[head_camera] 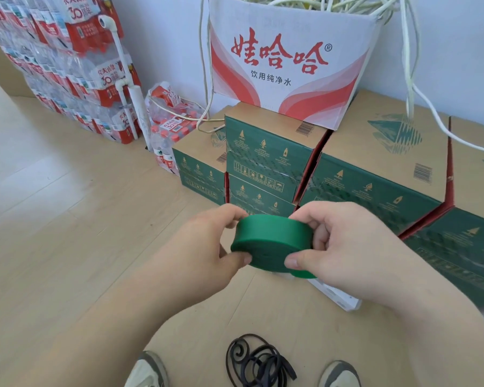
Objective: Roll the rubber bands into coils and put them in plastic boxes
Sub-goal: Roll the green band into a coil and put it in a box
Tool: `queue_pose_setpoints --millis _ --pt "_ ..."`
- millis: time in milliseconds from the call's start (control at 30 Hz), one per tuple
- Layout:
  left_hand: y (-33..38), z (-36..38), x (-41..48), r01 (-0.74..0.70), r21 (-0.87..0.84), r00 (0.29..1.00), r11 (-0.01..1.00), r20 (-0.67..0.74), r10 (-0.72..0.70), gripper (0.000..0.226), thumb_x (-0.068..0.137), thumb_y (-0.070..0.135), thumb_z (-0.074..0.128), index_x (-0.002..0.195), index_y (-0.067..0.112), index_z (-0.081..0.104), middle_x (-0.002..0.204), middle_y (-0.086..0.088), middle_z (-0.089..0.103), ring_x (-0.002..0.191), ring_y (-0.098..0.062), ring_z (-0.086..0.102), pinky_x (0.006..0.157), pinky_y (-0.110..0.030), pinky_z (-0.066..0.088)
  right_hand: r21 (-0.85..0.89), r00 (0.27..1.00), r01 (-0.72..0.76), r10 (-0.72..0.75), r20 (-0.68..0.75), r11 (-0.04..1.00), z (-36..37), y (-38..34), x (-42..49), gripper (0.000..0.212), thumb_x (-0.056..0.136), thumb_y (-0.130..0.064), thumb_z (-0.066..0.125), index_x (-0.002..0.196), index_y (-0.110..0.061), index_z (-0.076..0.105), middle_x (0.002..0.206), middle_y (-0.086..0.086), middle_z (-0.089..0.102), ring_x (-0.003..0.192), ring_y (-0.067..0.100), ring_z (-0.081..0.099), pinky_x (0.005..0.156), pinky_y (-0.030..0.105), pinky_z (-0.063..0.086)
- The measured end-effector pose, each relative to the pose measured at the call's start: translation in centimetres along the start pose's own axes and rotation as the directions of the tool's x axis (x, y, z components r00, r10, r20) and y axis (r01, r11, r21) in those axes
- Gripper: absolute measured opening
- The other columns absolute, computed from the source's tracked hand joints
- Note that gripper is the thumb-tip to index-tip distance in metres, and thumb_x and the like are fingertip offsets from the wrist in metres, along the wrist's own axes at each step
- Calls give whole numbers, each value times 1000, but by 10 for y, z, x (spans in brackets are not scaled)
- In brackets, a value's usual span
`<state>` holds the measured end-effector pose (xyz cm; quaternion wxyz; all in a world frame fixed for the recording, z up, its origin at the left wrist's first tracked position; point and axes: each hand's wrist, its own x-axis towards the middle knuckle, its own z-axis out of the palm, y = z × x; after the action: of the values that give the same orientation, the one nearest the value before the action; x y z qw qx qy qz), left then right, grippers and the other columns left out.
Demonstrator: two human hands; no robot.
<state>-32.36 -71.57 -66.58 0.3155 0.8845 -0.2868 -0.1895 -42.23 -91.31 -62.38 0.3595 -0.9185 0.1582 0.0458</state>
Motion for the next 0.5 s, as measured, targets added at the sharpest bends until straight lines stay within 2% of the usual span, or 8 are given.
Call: queue_pose_setpoints --millis 33,100,167,233,300,367,500 --pt "0 2 0 -5 107 1000 994 -27 8 57 87 31 76 135 42 48 125 22 53 82 -6 64 83 -28 52 -68 1000 -11 10 -2 998 3 -1 1 31 71 -28 89 93 -36 68 63 -19 62 58 -2 56 52 12 37" --pt "5 8 0 -94 224 991 970 -72 113 63 85 36 76 140 41 44 126 17 48 89 -7 57 83 -28 49 -165 1000 5 -6 -4 986 10 -3 2 31 71 -28 86 94 -34 67 73 -16 60 70 0 56 60 21 44" --pt "12 17 -2 -205 300 971 932 -55 231 51 86 35 72 131 38 48 117 13 49 91 -14 57 79 -35 52 -254 999 49 -50 2 966 17 -8 3 28 72 -28 82 93 -33 65 86 -15 58 86 9 57 73 33 52" --pt "15 24 -2 -221 337 972 915 3 234 38 90 34 67 123 37 49 109 11 49 93 -20 59 77 -40 50 -307 995 97 -96 17 947 22 -14 3 23 75 -28 78 94 -33 66 89 -13 56 90 11 55 78 36 53" --pt "13 25 -1 -185 275 982 943 24 186 34 90 33 69 116 39 49 104 12 49 92 -19 58 78 -38 48 -277 995 103 -102 19 955 23 -17 4 23 75 -30 80 95 -35 69 89 -13 56 90 10 56 78 36 53" --pt "9 21 1 -135 172 990 976 -10 138 31 87 32 72 110 37 53 99 13 53 86 -13 55 76 -35 47 -195 998 56 -60 -13 979 18 -16 4 33 71 -31 85 100 -37 70 92 -15 57 86 6 56 77 34 52" --pt "8 10 2 -22 -19 999 1000 -48 21 28 85 29 77 106 35 60 83 12 58 73 -4 55 63 -23 40 -127 994 -17 4 -106 992 2 -12 4 43 70 -39 90 107 -41 67 89 -17 54 80 0 52 71 21 40"
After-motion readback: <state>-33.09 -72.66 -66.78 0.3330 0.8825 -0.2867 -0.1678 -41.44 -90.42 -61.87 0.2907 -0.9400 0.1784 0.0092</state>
